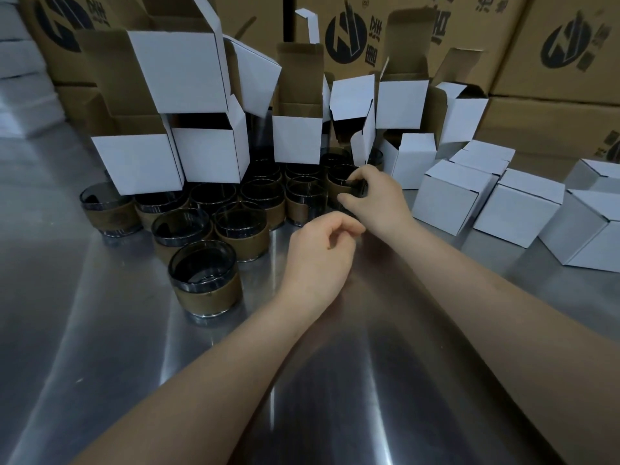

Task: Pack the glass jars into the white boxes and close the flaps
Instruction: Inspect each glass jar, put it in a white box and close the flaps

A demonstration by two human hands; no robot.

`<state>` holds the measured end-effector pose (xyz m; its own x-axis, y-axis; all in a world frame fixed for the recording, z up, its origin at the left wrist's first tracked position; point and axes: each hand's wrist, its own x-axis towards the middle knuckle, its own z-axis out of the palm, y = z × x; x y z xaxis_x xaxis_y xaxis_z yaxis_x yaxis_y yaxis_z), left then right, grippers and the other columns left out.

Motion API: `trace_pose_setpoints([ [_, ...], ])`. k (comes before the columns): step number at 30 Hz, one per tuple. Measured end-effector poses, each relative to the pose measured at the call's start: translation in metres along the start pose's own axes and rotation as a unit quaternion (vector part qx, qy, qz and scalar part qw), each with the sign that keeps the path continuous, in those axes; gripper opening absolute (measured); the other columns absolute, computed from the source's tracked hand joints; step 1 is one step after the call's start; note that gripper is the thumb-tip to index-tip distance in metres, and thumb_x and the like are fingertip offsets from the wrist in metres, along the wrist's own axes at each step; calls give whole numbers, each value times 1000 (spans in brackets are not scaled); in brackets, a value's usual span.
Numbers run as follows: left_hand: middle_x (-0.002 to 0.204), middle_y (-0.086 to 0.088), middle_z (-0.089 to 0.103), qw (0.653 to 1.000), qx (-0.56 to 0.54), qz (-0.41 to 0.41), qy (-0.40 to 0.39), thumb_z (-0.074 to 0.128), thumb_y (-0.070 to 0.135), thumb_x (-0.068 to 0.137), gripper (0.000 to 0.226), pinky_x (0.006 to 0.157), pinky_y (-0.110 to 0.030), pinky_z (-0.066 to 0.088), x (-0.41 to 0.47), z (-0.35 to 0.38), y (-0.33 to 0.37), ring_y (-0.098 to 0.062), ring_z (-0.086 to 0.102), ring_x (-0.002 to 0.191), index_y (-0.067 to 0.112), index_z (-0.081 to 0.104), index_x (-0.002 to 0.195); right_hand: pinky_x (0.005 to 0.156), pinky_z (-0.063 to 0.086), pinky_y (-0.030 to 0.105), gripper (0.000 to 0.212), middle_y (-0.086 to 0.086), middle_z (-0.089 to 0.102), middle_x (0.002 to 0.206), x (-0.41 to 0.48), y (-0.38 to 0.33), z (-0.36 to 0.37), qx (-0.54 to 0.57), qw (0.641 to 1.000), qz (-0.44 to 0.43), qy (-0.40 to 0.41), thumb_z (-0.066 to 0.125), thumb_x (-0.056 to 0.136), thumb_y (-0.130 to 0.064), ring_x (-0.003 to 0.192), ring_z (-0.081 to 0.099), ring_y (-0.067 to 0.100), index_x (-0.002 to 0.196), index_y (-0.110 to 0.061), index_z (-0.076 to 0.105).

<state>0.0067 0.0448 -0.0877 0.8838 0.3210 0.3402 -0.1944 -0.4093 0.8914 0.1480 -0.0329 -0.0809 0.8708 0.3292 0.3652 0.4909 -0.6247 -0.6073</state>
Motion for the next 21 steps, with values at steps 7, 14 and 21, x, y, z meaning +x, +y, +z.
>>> trace_pose_setpoints([
  [7, 103, 3, 66, 999, 7, 11, 51, 50, -3, 88, 33, 85, -16, 48, 2, 1, -5, -2, 60, 93, 19, 69, 104, 75, 41, 20, 14, -5, 62, 91, -24, 4, -15, 52, 997, -37, 51, 74, 82, -20, 92, 57, 14, 91, -18, 64],
  [14, 127, 9, 46, 995, -6, 1, 103, 66, 5, 82, 56, 97, -25, 46, 5, -2, -8, -3, 50, 112, 28, 46, 130, 92, 53, 39, 28, -13, 65, 102, -53, -1, -34, 235, 967, -89, 38, 76, 79, -11, 102, 63, 8, 84, -34, 61],
  [21, 136, 4, 52, 993, -104, -17, 52, 78, 18, 80, 73, 107, -34, 44, 6, -3, -5, -8, 52, 123, 21, 40, 143, 91, 54, 35, 29, 9, 64, 115, -60, -10, -46, 356, 923, -139, -48, 74, 75, -4, 106, 64, 17, 98, -17, 63],
])
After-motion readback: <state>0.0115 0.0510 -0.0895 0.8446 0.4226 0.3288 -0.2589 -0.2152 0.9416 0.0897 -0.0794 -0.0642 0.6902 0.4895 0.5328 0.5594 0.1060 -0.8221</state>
